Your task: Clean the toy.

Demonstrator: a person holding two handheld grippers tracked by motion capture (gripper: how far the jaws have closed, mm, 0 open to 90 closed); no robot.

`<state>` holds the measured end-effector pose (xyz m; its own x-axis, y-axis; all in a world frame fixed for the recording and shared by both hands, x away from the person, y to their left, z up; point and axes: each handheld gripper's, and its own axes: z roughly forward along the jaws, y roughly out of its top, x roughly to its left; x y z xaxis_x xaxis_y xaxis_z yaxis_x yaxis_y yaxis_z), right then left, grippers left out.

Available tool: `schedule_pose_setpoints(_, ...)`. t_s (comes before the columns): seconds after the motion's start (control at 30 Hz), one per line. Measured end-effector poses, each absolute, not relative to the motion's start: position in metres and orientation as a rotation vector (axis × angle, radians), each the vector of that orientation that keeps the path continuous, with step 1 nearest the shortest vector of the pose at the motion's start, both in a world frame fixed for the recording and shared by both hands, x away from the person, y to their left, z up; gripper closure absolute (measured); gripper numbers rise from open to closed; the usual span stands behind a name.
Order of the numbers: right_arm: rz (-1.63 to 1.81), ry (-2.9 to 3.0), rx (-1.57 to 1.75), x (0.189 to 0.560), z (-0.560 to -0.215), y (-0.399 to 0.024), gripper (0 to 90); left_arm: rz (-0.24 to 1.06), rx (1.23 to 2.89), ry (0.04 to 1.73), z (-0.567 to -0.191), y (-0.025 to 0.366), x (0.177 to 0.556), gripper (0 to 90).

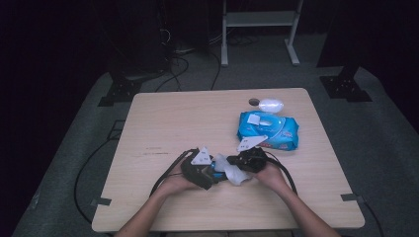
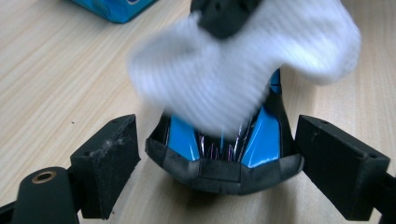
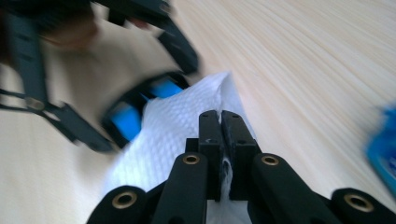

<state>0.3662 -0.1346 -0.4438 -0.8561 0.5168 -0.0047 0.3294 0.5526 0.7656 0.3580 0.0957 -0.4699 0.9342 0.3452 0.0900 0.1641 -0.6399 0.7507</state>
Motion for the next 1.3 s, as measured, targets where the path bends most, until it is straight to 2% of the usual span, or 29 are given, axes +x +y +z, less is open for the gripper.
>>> schedule_pose_setpoints(0.23,1.165,2.568,0.725,0.370,-0.449,-0.136,86.3,0.256,2.300,0.377,-0.477,0.097,0.359,20.5)
schedule_pose_setpoints(0.27,1.151,2.569,0.713,0.370,-0.448,-0.133,83.4,0.258,2.305,0.366,-0.476,0.099,0.359,20.5)
schedule_pose_setpoints(0.3,1.118,2.564,0.714,0.371,-0.446,-0.131,72.4,0.255,2.306,0.362,-0.476,0.100,0.360,20.5)
schedule_pose_setpoints(0.33,1.096,2.557,0.726,0.372,-0.444,-0.131,67.1,0.246,2.300,0.360,-0.476,0.100,0.361,20.7)
schedule_pose_setpoints(0.4,1.247,2.574,0.767,0.374,-0.439,-0.139,65.0,0.243,2.293,0.362,-0.477,0.100,0.361,21.0)
schedule_pose_setpoints(0.53,1.283,2.626,0.746,0.367,-0.437,-0.144,50.4,0.250,2.293,0.358,-0.477,0.100,0.360,20.8)
schedule_pose_setpoints(0.63,1.259,2.651,0.660,0.357,-0.442,-0.141,44.1,0.248,2.285,0.380,-0.475,0.102,0.360,19.4)
schedule_pose_setpoints(0.7,1.198,2.643,0.620,0.353,-0.447,-0.135,45.4,0.231,2.269,0.406,-0.473,0.104,0.360,17.6)
schedule_pose_setpoints(0.73,1.179,2.646,0.620,0.353,-0.450,-0.133,49.3,0.224,2.264,0.420,-0.473,0.106,0.360,17.7)
schedule_pose_setpoints(0.77,1.184,2.612,0.621,0.353,-0.452,-0.133,59.5,0.224,2.269,0.419,-0.472,0.106,0.360,17.7)
schedule_pose_setpoints(0.87,1.218,2.623,0.658,0.357,-0.451,-0.138,76.1,0.225,2.270,0.387,-0.474,0.109,0.359,21.6)
schedule_pose_setpoints(0.93,1.197,2.639,0.659,0.359,-0.448,-0.141,83.0,0.221,2.271,0.381,-0.474,0.109,0.359,21.8)
schedule_pose_setpoints(1.07,1.196,2.647,0.702,0.368,-0.441,-0.138,85.3,0.223,2.266,0.369,-0.475,0.107,0.360,22.1)
schedule_pose_setpoints(1.3,1.180,2.745,0.657,0.379,-0.444,-0.081,85.3,0.245,2.289,0.348,-0.475,0.106,0.359,22.2)
